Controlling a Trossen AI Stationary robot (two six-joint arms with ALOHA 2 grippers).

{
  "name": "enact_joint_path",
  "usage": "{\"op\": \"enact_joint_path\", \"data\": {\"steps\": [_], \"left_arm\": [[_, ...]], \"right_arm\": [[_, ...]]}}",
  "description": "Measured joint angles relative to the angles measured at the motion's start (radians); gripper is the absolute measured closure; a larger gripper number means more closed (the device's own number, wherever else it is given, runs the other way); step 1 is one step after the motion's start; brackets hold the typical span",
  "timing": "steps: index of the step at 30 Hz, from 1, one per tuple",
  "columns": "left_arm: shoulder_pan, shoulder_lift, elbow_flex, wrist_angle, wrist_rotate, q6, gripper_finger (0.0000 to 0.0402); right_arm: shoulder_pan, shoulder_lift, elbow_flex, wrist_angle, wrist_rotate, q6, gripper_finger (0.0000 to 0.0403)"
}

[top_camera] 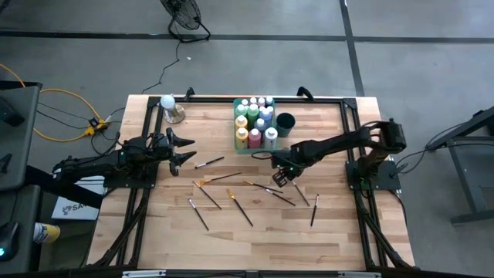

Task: Pick & Place Paint Supplies
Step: Put the silver paint brush into the green cup

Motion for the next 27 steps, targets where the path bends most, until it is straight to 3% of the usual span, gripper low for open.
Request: {"op": "enact_joint_path", "data": {"steps": [9,17,22,27], "left_arm": [[0.0,0.0,0.0,0.0,0.0,0.0,0.019],[0.0,0.0,0.0,0.0,0.0,0.0,0.019],[0.0,0.0,0.0,0.0,0.0,0.0,0.019],[0.0,0.0,0.0,0.0,0.0,0.0,0.019]], "right_arm": [[0.013,-0.259,0.003,-0.027,0.205,0.003,0.0399],[0.042,-0.515,0.004,-0.001,0.631,-0.023,0.0399],[0.035,-0.588,0.005,0.144,0.874,-0.202,0.0399],[-0.027,-0.558,0.005,0.361,0.95,-0.395,0.0399]]}}
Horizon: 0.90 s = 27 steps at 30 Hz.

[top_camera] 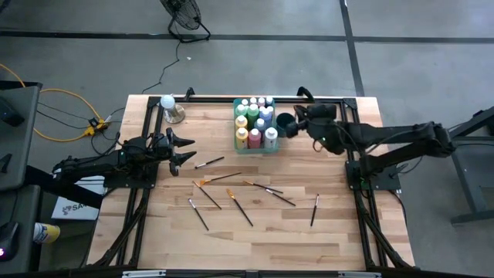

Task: Pick & Place Paint Supplies
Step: Put the silver paint brush into the green cup

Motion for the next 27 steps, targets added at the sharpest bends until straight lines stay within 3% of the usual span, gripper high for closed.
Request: {"op": "enact_joint_path", "data": {"steps": [8,13,20,27], "left_arm": [[0.0,0.0,0.0,0.0,0.0,0.0,0.019],[0.0,0.0,0.0,0.0,0.0,0.0,0.019],[0.0,0.0,0.0,0.0,0.0,0.0,0.019],[0.0,0.0,0.0,0.0,0.0,0.0,0.019]], "right_arm": [[-0.157,0.112,0.0,0.181,-0.01,-0.08,0.0399],[-0.232,0.194,0.0,0.264,-0.075,-0.086,0.0399],[-0.283,0.286,0.0,0.285,-0.103,-0.074,0.0399],[-0.293,0.311,0.0,0.2,-0.131,0.013,0.0399]]}}
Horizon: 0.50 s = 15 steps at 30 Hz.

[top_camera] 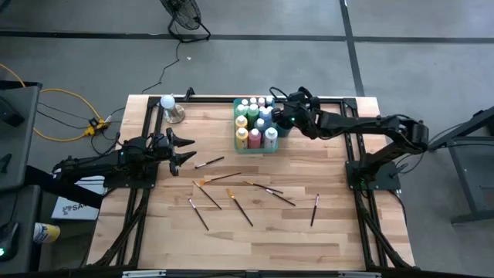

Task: Pick & Place Paint Supplies
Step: Put the silver paint brush into the green cup

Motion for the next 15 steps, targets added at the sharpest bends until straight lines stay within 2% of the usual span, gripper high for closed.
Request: {"op": "enact_joint_path", "data": {"steps": [7,15], "left_arm": [[0.0,0.0,0.0,0.0,0.0,0.0,0.019],[0.0,0.0,0.0,0.0,0.0,0.0,0.019]], "right_arm": [[-0.001,-0.001,0.0,-0.058,-0.004,0.074,0.039],[0.0,-0.001,0.0,-0.061,-0.059,0.091,0.03]]}}
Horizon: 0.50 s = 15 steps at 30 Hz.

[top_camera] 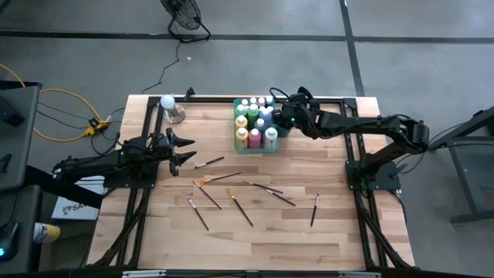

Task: Pick & Place Paint Supplies
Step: Put the silver paint brush into the green cup

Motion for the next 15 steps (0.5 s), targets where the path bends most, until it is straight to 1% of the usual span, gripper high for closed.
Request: {"op": "enact_joint_path", "data": {"steps": [5,9,11,15], "left_arm": [[0.0,0.0,0.0,0.0,0.0,0.0,0.019],[0.0,0.0,0.0,0.0,0.0,0.0,0.019],[0.0,0.0,0.0,0.0,0.0,0.0,0.019],[0.0,0.0,0.0,0.0,0.0,0.0,0.019]], "right_arm": [[0.024,-0.033,0.0,-0.016,-0.064,-0.001,0.0256],[0.078,-0.105,0.0,-0.131,-0.121,0.034,0.0244],[0.112,-0.145,0.0,-0.243,-0.152,0.113,0.0243],[0.191,-0.206,0.0,-0.505,-0.265,0.37,0.0243]]}}
